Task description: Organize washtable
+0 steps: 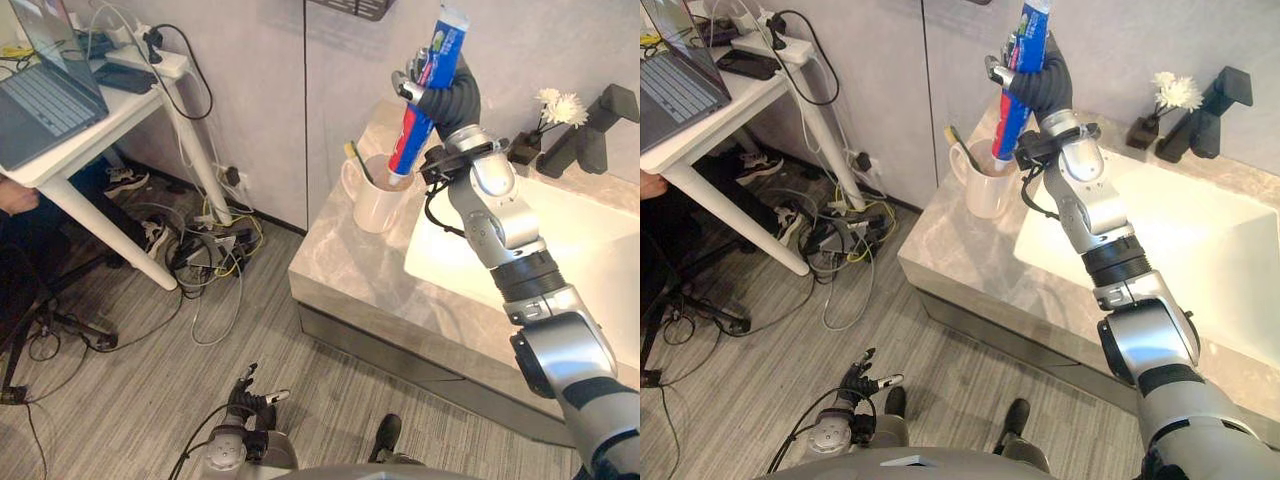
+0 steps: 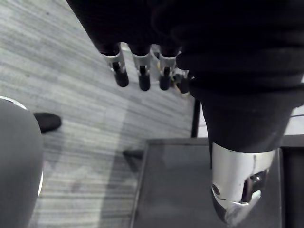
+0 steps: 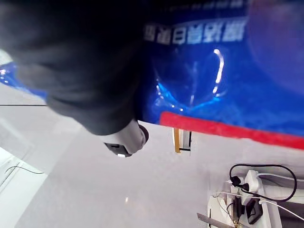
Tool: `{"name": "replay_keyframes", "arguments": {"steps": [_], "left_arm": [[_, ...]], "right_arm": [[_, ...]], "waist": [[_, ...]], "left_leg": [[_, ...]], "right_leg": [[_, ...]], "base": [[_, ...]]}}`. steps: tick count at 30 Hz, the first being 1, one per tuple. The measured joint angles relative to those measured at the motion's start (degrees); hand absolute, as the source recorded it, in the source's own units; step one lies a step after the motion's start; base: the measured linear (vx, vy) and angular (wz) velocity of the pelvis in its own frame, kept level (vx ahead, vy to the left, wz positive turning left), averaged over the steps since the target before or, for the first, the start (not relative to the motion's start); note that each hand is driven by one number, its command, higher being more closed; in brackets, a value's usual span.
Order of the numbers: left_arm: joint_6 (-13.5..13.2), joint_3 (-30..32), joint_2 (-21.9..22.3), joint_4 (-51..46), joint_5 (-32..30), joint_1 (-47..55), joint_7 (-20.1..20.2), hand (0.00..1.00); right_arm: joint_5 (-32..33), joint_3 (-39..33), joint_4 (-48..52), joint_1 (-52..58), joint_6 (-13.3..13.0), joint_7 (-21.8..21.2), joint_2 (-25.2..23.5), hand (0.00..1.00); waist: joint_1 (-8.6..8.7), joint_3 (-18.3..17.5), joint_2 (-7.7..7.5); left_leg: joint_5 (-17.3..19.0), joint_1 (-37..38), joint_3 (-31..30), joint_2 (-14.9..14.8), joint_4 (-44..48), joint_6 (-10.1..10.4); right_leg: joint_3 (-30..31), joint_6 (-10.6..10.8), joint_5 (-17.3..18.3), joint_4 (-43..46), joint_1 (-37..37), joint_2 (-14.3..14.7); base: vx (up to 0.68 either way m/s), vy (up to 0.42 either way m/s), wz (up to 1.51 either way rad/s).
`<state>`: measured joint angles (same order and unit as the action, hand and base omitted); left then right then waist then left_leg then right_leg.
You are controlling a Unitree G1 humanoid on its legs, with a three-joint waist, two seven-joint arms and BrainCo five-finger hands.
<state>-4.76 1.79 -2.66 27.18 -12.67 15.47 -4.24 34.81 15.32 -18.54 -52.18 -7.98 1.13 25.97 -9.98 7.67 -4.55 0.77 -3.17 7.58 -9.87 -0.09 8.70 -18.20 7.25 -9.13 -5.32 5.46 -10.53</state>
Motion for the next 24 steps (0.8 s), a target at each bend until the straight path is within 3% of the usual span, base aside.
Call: {"name": "replay_keyframes", "arguments": {"steps": [22, 23, 24], "left_arm": [[0.0, 0.0, 0.2, 0.0, 0.0, 0.0, -1.0, 0.00], [0.0, 0.0, 0.3, 0.0, 0.0, 0.0, -1.0, 0.00], [0.0, 0.0, 0.3, 0.0, 0.0, 0.0, -1.1, 0.00]], "right_arm": [[0.0, -0.3, 0.0, 6.8, 1.2, -1.1, -2.7, 1.00], [0.0, -0.3, 0.0, 6.8, 1.2, -1.1, -2.8, 0.00], [0.0, -0.3, 0.0, 6.8, 1.2, -1.2, -2.9, 0.00]], "waist": [[-0.11, 0.1, 0.17], [-0.11, 0.1, 0.21], [-0.11, 0.1, 0.23]], "left_leg": [[0.0, -0.5, -0.1, 0.0, 0.4, 0.0], [0.0, -0.5, -0.1, 0.0, 0.4, 0.0], [0.0, -0.5, -0.1, 0.0, 0.4, 0.0]], "right_leg": [[0.0, -0.1, -0.1, 0.0, 0.3, 0.0], [0.0, -0.1, -0.1, 0.0, 0.3, 0.0], [0.0, -0.1, -0.1, 0.0, 0.3, 0.0]], "base": [[0.00, 0.000, 0.00], [0.00, 0.000, 0.00], [0.00, 0.000, 0.00]]}}
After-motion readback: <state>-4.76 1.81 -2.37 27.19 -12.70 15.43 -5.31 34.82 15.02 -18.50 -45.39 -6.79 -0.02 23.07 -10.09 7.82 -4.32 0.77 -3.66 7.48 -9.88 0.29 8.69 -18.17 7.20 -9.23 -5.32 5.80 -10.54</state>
